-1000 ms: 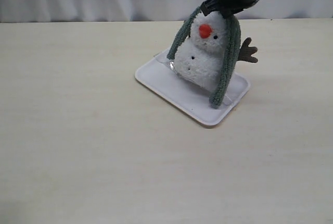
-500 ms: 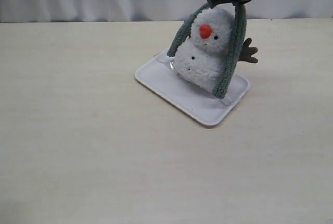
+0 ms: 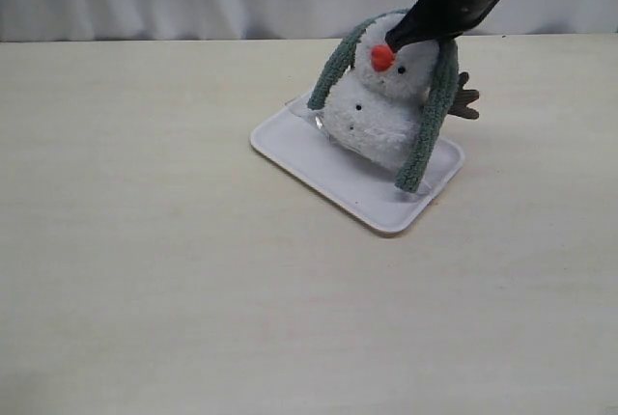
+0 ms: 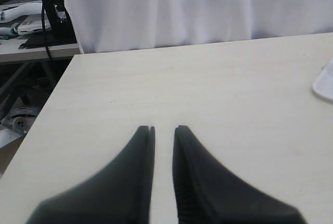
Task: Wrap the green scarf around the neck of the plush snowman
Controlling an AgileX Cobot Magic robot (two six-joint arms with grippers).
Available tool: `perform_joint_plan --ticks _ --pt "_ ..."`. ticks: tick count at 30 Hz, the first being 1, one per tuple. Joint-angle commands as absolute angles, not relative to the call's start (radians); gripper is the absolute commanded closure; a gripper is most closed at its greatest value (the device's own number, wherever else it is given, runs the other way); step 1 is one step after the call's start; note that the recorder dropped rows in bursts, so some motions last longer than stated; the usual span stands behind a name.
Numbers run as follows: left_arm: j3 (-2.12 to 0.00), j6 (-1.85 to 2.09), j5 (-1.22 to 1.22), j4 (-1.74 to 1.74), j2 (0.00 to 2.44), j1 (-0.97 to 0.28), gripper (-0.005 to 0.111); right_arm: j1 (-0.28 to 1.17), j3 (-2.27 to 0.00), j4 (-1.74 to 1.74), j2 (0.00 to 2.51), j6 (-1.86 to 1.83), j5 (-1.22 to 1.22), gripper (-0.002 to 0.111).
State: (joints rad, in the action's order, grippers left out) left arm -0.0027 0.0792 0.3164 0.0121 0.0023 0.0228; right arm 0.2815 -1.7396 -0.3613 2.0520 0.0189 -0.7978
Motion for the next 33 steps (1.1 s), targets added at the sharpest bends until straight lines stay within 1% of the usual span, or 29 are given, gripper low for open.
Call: perform_joint_plan --ticks 1,4,7,9,11,13,20,24,26,28,30,31,33 --pt "0.000 0.083 0.309 0.007 0.000 0.028 0.093 0.275 -1.742 -0.349 2.069 0.027 -0.819 0.102" --pt "0.000 0.083 0.309 0.007 0.000 0.028 0.093 0.275 -1.742 -0.349 2.067 0.027 -0.828 0.091" --pt "0.000 0.083 0.309 0.007 0.000 0.028 0.093 0.275 -1.746 -0.354 2.054 0.027 -0.852 0.074" --pt "0.000 0.083 0.309 0.007 0.000 0.028 0.093 0.275 -1.756 -0.354 2.036 0.027 -0.876 0.065" --pt "0.000 0.083 0.309 0.007 0.000 0.028 0.093 0.275 -1.770 -0.354 2.017 0.027 -0.904 0.061" --pt "0.000 0.083 0.309 0.007 0.000 0.028 0.093 0.275 -1.777 -0.351 1.993 0.027 -0.929 0.060" --pt "0.000 0.083 0.309 0.007 0.000 0.028 0.093 0.275 -1.779 -0.334 1.891 0.023 -1.046 0.061" --pt "0.000 0.083 0.309 0.007 0.000 0.028 0.093 0.275 -1.777 -0.156 1.859 -0.084 -1.079 0.062" --pt "0.000 0.083 0.309 0.007 0.000 0.028 0.093 0.275 -1.777 -0.104 1.859 -0.113 -1.105 0.068" --pt "0.000 0.083 0.309 0.007 0.000 0.028 0.093 0.275 -1.753 -0.109 1.861 -0.113 -1.108 0.081" --pt "0.000 0.083 0.309 0.007 0.000 0.028 0.093 0.268 -1.719 -0.120 1.861 -0.104 -1.093 0.098" --pt "0.000 0.083 0.309 0.007 0.000 0.028 0.093 0.261 -1.703 -0.118 1.861 -0.095 -1.080 0.104" --pt "0.000 0.083 0.309 0.007 0.000 0.028 0.093 0.241 -1.659 -0.111 1.861 -0.078 -1.038 0.104"
